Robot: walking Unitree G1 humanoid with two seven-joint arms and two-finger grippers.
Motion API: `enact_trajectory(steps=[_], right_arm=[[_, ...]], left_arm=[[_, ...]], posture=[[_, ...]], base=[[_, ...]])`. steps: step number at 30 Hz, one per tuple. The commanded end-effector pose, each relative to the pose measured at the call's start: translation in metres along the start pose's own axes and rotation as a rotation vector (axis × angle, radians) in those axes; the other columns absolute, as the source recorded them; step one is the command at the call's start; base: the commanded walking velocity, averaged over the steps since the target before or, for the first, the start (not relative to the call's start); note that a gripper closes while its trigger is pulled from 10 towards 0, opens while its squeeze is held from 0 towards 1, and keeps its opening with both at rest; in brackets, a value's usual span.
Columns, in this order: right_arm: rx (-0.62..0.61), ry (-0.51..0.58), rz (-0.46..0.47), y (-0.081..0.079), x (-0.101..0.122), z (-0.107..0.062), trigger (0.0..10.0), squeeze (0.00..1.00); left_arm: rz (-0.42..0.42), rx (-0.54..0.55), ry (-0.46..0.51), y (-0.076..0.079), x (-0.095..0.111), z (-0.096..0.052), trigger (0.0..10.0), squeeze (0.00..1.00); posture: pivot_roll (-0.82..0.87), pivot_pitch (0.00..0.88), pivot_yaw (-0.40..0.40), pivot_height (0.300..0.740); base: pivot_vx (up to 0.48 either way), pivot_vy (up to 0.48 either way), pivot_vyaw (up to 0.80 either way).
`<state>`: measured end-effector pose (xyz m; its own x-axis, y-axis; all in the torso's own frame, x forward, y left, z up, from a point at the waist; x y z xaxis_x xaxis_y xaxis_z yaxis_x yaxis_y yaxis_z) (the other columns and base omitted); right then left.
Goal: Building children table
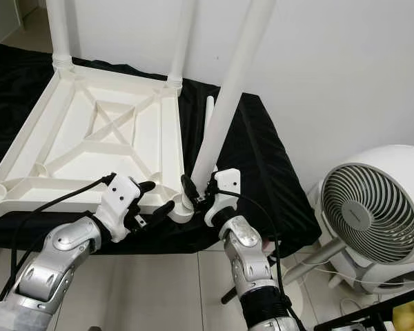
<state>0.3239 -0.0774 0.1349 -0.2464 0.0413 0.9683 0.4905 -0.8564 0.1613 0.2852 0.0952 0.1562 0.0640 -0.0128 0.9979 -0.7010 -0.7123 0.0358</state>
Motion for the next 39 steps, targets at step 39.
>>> enact_trajectory(steps=[39], right_arm=[[0.131, -0.099, -0.018, -0.006, -0.048, -0.016, 10.0, 0.00]], left_arm=[[-0.026, -0.087, -0.060, 0.011, 0.001, -0.021, 10.0, 0.00]], posture=[[0.20, 0.073, -0.223, 0.740]], base=[[0.000, 0.000, 0.00]])
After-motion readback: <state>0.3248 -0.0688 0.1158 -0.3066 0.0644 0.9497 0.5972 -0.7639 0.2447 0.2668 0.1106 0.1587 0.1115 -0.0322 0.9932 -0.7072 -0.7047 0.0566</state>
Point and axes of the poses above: a point about 5 cm out from each wrist's last joint towards the gripper, its own z axis pointing out of the wrist towards the gripper, its own x axis along the axis of the wrist's last joint, y = z × x, the point moved 2 cm from there along z, pointing out of the wrist towards the gripper, and after that the axes turned 15 degrees about -z, right-handed, at the moved point
